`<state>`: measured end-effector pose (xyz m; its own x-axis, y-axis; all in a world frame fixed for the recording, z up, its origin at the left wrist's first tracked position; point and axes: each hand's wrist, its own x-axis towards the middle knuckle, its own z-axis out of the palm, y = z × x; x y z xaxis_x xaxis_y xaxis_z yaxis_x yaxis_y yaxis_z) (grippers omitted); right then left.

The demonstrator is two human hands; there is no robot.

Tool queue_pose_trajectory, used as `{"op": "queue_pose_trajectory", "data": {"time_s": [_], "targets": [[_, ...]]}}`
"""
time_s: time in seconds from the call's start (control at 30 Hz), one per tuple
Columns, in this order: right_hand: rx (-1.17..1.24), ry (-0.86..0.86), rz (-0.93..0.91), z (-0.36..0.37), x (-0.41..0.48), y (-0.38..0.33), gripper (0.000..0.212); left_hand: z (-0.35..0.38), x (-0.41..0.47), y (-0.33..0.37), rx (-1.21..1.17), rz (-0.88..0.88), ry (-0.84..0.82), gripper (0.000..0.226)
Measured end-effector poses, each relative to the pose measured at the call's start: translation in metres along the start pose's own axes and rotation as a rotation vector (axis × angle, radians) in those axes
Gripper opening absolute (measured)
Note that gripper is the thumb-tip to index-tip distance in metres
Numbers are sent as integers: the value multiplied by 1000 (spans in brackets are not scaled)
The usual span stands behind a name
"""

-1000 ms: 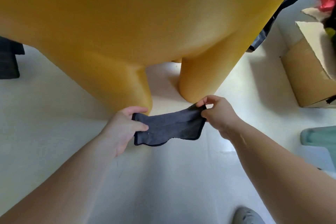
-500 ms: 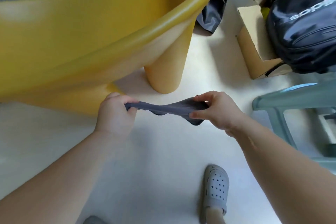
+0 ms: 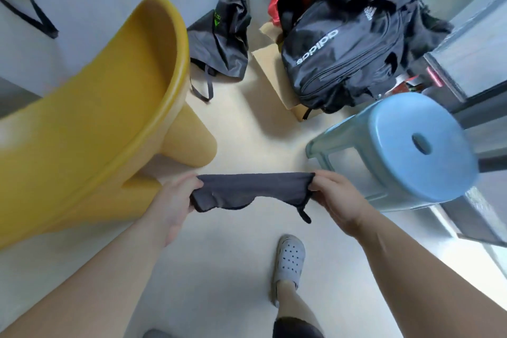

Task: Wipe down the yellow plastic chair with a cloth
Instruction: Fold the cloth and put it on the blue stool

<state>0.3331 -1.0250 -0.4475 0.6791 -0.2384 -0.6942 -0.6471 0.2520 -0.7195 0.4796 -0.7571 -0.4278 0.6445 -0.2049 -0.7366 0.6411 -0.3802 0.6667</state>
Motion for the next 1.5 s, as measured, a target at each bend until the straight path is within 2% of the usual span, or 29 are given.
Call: {"op": "queue_pose_trajectory", "data": {"time_s": [0.07,0.17,0.3,0.4,0.5,0.7,0.83,0.93,0.97,1.07,1.13,1.2,1.23,1.27,1.37,1.4,1.5], "targets": [[134,37,19,-19,-19,-23,46,33,-19,28,-128,-32,0,29],[187,120,22,-44,-42,-52,31,73,-42,64,-190,-55,-59,25],[183,216,72,-75,-56,-67,21,113,-48,87,32,-47,-131,34],[111,355,76,-92,-59,-68,10,140,-37,97,154,-3,-79,25],[79,526,80,-106,-62,-72,11,176,-28,108,201,48,-91,18],[94,713,56,-116,-52,-94,7,259,-10,129,247,60,-305,15],[188,639,31,-122,-38,-110,12,309,4,146,237,10,-445,12],[308,562,27,-137,-31,-113,34,336,17,147,262,-3,-487,12],[316,610,30,-144,-27,-109,36,344,23,144,278,-5,-493,11],[212,854,107,-178,-9,-76,25,373,41,133,344,-41,-498,10],[329,805,233,-203,3,-55,22,396,52,127,339,-89,-537,15],[606,625,327,-229,15,-33,11,419,65,122,343,-128,-591,20],[682,571,343,-240,21,-22,14,431,74,117,354,-135,-597,21],[703,560,332,-250,27,-10,15,443,83,112,359,-135,-593,21],[587,727,282,-272,52,21,10,469,114,95,419,-116,-553,22],[578,768,274,-277,58,26,14,475,122,88,452,-107,-540,29],[596,727,350,-282,69,29,54,482,133,82,615,-61,-460,63]]}}
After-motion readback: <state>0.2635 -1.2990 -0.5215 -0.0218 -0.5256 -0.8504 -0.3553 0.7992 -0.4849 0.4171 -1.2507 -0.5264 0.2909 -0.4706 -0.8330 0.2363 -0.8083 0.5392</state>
